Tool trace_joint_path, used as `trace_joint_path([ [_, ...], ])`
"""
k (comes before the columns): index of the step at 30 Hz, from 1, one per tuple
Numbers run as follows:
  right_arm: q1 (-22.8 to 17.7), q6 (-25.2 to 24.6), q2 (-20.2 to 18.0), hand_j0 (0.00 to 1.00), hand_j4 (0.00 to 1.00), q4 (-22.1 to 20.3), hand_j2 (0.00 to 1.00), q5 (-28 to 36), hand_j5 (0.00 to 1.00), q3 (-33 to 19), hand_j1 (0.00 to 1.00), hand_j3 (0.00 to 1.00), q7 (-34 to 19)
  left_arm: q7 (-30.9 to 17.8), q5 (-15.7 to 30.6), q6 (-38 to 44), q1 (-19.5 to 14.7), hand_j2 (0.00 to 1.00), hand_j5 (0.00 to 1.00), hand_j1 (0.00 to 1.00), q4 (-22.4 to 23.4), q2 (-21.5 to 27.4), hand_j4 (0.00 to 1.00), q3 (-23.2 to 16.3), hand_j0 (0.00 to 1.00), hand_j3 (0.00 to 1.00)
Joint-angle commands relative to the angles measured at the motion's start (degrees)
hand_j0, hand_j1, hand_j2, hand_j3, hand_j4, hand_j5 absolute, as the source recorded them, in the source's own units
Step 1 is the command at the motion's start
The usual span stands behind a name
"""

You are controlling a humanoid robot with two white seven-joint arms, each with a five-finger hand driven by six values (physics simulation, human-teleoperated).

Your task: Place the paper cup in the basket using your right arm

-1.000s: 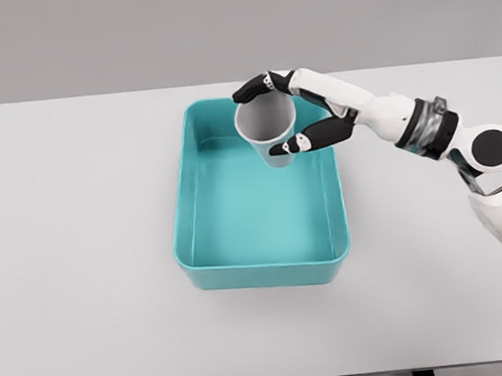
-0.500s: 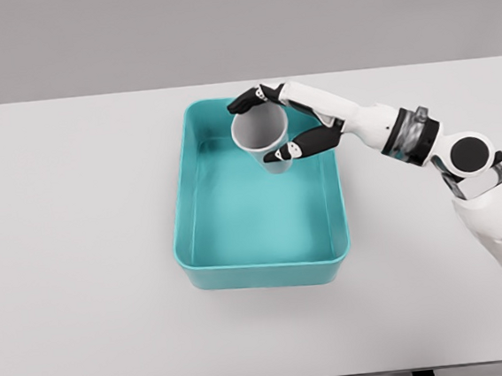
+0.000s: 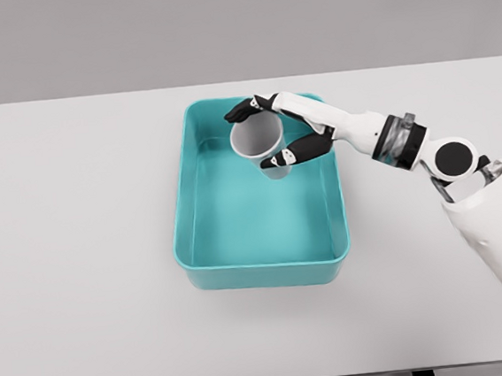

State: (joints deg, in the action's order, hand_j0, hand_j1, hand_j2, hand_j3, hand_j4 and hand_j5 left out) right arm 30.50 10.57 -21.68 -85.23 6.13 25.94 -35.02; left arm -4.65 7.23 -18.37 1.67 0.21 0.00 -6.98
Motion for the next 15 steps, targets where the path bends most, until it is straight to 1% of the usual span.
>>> trace_joint_path([
  [1, 0.0, -0.1, 0.2, 0.76, 0.76, 0.4, 0.76, -0.2, 0.76, 0.0, 0.76, 0.76, 0.0, 0.0, 0.0, 0.0, 0.0, 1.0, 1.0, 1.0, 0.0, 0.0, 1.0, 0.0, 1.0, 1.0],
  [3, 0.0, -0.2, 0.6, 0.76, 0.76, 0.6, 0.76, -2.0, 0.76, 0.0, 0.76, 0.76, 0.0, 0.0, 0.0, 0.0, 0.0, 1.0, 1.0, 1.0, 0.0, 0.0, 1.0, 0.0, 1.0, 1.0],
  [6, 0.2, -0.5, 0.6, 0.76, 0.76, 0.6, 0.76, -3.0, 0.76, 0.5, 0.76, 0.76, 0.0, 0.0, 0.1, 0.0, 0.0, 1.0, 1.0, 1.0, 0.0, 0.0, 1.0, 0.0, 1.0, 1.0],
  [7, 0.3, -0.8, 0.8, 0.76, 0.76, 0.6, 0.76, -5.2, 0.76, 1.2, 0.76, 0.76, 0.0, 0.0, 0.0, 0.0, 0.0, 1.0, 1.0, 1.0, 0.0, 0.0, 1.0, 0.0, 1.0, 1.0],
  [8, 0.4, -0.9, 1.7, 0.76, 0.76, 0.6, 0.76, -7.0, 0.76, 1.4, 0.76, 0.76, 0.0, 0.0, 0.0, 0.0, 0.0, 1.0, 1.0, 1.0, 0.0, 0.0, 1.0, 0.0, 1.0, 1.0],
  [10, 0.6, -1.0, 2.3, 0.76, 0.76, 1.3, 0.76, -9.3, 0.76, 2.4, 0.76, 0.76, 0.0, 0.0, 0.0, 0.0, 0.0, 1.0, 1.0, 1.0, 0.0, 0.0, 1.0, 0.0, 1.0, 1.0],
  [11, 0.6, -1.3, 2.6, 0.76, 0.76, 1.2, 0.76, -10.8, 0.76, 2.9, 0.76, 0.76, 0.0, 0.0, 0.0, -0.1, 0.0, 1.0, 1.0, 1.0, 0.1, 0.0, 1.0, 0.0, 1.0, 1.0],
  [12, 0.8, -3.4, 2.8, 0.75, 0.75, 0.8, 0.75, -12.6, 0.75, 3.9, 0.75, 0.75, 0.0, 0.0, 0.0, 0.0, 0.0, 1.0, 1.0, 1.0, 0.0, 0.0, 1.0, 0.0, 1.0, 1.0],
  [14, 2.0, -4.2, 3.1, 0.75, 0.75, 0.5, 0.75, -15.7, 0.75, 6.7, 0.75, 0.75, 0.0, 0.0, 0.1, 0.0, 0.0, 1.0, 1.0, 1.0, 0.0, 0.0, 1.0, 0.0, 1.0, 1.0],
  [15, 2.3, -4.2, 3.2, 0.75, 0.75, -0.2, 0.75, -17.5, 0.75, 6.8, 0.75, 0.75, 0.0, 0.0, 0.1, 0.0, 0.0, 1.0, 1.0, 1.0, 0.0, 0.0, 1.0, 0.0, 1.0, 1.0],
])
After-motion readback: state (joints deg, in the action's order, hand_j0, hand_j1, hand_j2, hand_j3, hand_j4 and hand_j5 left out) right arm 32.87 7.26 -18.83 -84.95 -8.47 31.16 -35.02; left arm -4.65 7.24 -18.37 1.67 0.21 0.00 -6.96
